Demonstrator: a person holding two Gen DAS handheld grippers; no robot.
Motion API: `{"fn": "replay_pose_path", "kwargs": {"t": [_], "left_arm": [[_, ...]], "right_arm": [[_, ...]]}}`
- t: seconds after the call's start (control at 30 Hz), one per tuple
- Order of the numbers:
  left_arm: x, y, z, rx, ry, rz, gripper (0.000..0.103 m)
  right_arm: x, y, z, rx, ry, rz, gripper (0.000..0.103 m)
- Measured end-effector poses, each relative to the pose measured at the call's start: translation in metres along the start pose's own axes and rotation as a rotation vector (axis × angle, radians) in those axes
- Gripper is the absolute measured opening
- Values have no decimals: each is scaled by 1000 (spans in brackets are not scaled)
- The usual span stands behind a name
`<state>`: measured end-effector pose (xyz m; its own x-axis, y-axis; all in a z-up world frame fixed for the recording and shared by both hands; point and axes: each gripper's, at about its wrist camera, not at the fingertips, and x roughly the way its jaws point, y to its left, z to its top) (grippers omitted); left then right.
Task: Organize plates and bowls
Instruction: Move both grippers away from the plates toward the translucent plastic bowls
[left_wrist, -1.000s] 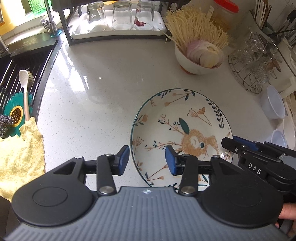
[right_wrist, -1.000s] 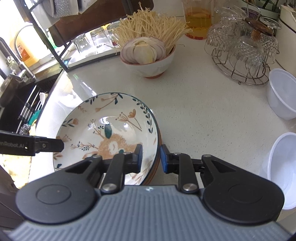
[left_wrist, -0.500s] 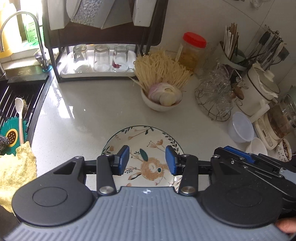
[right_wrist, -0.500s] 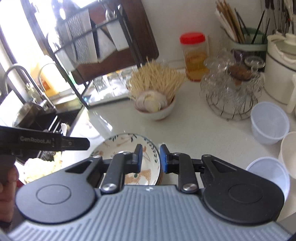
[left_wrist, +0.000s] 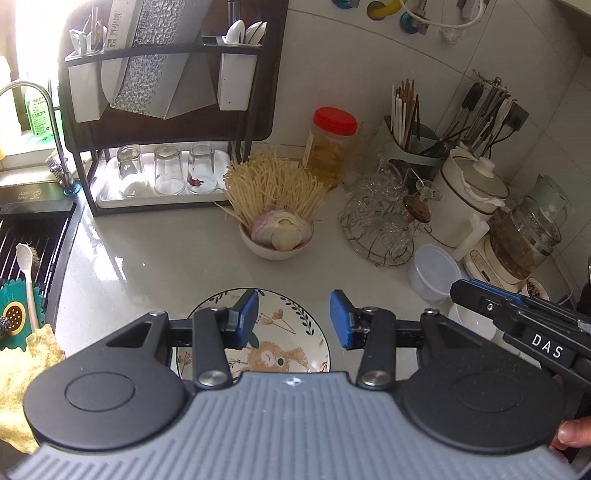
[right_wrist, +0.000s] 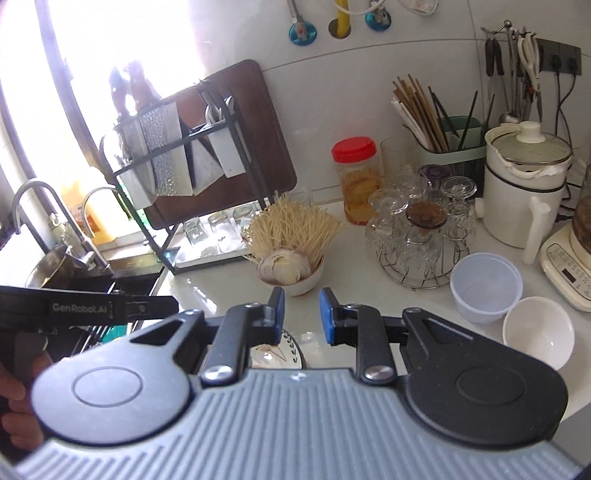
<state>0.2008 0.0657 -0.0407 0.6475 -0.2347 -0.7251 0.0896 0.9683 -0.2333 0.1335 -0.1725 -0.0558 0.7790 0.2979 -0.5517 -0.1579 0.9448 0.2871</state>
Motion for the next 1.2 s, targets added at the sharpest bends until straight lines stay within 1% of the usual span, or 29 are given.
{"fn": "replay_pose_path", "kwargs": {"t": [0.07, 0.13, 0.2, 0.33, 0.47, 0.6, 0.7, 0.87, 0.97, 1.07, 1.2], "left_arm": [[-3, 1, 0, -3, 0, -30, 49], [-6, 2, -1, 17, -3, -42, 49], [-10, 4, -2, 24, -22, -53, 49], [-10, 9, -3, 37, -26, -86, 49], [-4, 14, -2, 45, -12, -131, 49], [6, 13, -3, 75, -1, -179, 49], [15, 8, -5, 93, 11, -194, 49], [29, -5, -4, 113, 32, -207, 49], [41, -15, -5, 110, 36, -233, 49], [53, -29, -5, 102, 40, -254, 49], [69, -56, -5, 96, 28, -259, 49]], "right_arm": [[-5, 2, -2, 4, -17, -25, 25], [-10, 4, -5, 11, -28, -37, 25], [-14, 6, -7, 14, -42, -50, 25], [-19, 12, -10, 38, -49, -86, 25], [-21, 19, -13, 65, -55, -123, 25], [-22, 22, -19, 84, -67, -167, 25], [-21, 20, -25, 118, -62, -196, 25], [-20, 7, -31, 147, -53, -216, 25], [-14, -6, -32, 147, -46, -233, 25], [-14, -24, -31, 144, -49, -236, 25], [-14, -54, -26, 132, -50, -235, 25]]}}
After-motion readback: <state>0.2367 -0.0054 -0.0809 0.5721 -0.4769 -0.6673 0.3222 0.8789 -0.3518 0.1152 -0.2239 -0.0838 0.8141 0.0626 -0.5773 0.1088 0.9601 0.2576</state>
